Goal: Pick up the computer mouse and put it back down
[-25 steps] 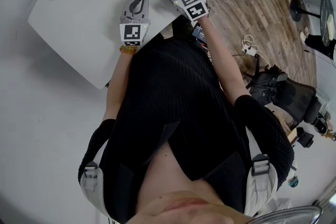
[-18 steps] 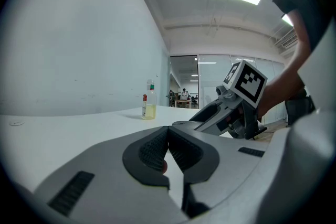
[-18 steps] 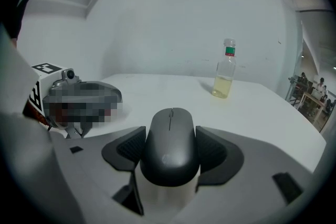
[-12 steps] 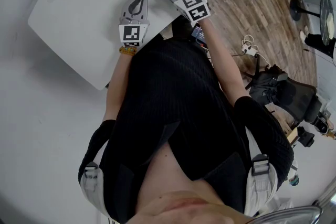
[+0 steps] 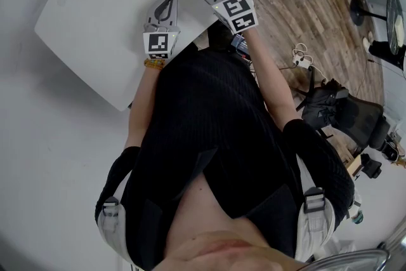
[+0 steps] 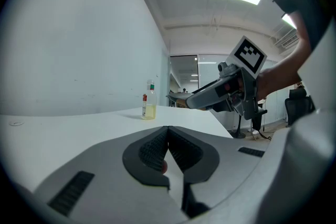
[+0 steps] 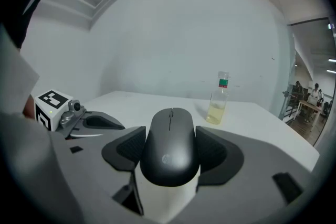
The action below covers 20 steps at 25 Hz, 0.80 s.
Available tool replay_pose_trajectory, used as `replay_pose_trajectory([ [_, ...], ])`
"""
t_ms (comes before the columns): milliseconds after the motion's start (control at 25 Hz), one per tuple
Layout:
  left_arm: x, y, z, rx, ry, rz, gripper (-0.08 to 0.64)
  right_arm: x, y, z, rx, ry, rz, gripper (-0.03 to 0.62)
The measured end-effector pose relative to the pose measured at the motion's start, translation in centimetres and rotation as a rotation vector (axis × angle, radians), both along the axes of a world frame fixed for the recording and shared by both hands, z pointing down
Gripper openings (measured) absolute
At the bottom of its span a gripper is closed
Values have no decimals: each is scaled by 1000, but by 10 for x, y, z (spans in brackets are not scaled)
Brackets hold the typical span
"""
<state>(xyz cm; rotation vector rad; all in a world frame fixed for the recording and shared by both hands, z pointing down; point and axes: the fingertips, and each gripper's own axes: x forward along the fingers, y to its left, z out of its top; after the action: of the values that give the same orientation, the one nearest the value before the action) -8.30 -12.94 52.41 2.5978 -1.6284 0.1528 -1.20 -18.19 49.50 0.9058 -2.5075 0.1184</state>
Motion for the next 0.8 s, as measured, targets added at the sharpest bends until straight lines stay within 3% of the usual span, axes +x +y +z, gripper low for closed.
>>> replay_pose_trajectory([
  [800, 0, -1, 1, -2, 1, 0, 12, -3, 1, -72, 137, -96, 11, 285],
])
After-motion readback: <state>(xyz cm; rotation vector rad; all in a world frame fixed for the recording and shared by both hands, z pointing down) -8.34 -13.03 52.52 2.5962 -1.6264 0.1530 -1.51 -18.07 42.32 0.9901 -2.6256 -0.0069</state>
